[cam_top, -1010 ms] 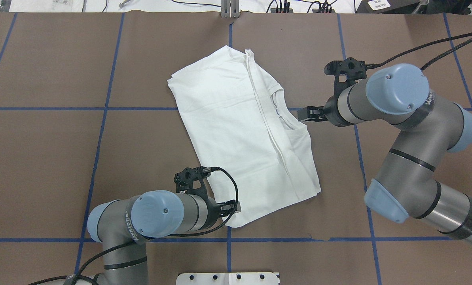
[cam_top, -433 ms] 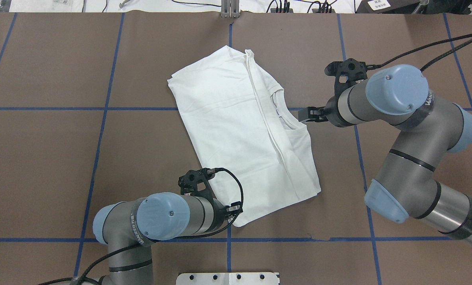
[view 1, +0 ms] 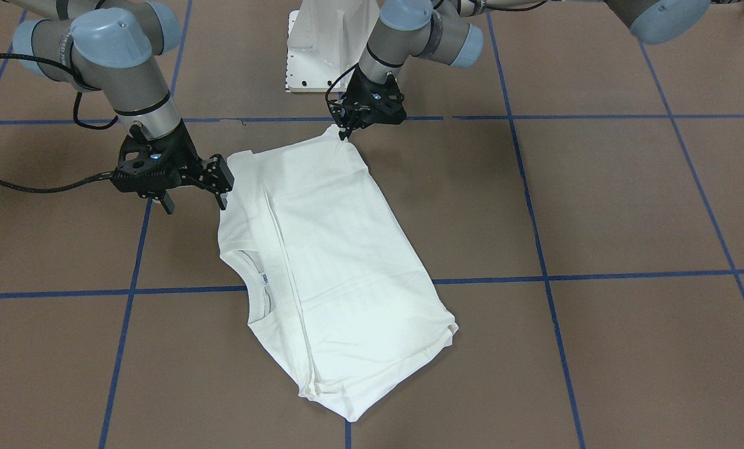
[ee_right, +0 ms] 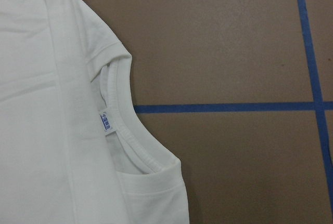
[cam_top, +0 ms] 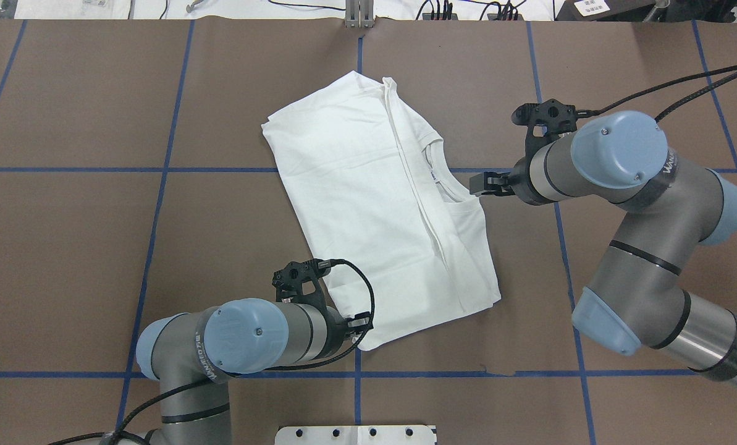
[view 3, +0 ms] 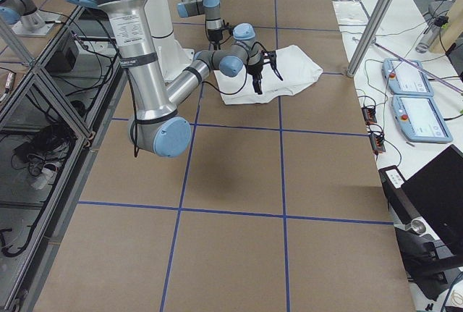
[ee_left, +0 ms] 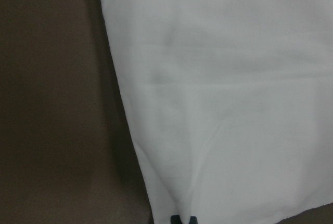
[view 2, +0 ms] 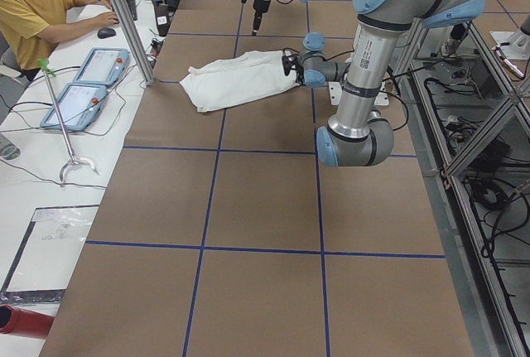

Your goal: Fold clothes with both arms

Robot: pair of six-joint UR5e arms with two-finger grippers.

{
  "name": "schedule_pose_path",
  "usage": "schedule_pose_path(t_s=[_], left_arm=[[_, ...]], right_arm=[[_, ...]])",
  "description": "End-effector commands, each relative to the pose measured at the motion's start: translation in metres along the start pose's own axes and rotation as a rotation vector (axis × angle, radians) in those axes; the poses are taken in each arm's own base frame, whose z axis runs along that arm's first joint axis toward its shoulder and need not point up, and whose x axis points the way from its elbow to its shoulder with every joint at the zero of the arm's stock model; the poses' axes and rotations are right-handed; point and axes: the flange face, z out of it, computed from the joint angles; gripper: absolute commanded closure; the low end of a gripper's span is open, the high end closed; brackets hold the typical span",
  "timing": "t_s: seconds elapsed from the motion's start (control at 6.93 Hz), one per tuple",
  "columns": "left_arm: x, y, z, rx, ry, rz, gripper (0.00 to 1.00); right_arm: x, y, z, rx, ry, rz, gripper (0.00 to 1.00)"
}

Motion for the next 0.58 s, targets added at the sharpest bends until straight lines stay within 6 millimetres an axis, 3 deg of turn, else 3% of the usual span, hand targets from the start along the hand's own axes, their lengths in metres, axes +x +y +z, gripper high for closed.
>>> schedule_pose_path(t_s=[0.0, 0.14, 0.43], left_arm=[[-0.030, -0.008, -0.037, 0.008, 0.011, 0.077, 1.00], [-0.031, -0.009, -0.036, 0.011, 0.008, 0.076, 1.00], [-0.031, -0.009, -0.036, 0.011, 0.009, 0.076, 1.00]], right_arm=[[-0.034, 0.056, 0.011, 0.045, -0.003, 0.139, 0.00], [-0.046, 0.094, 0.025, 0.057, 0.009, 0.208, 0.00], [-0.039, 0.128, 0.040, 0.042, 0.042, 0.289, 0.01]])
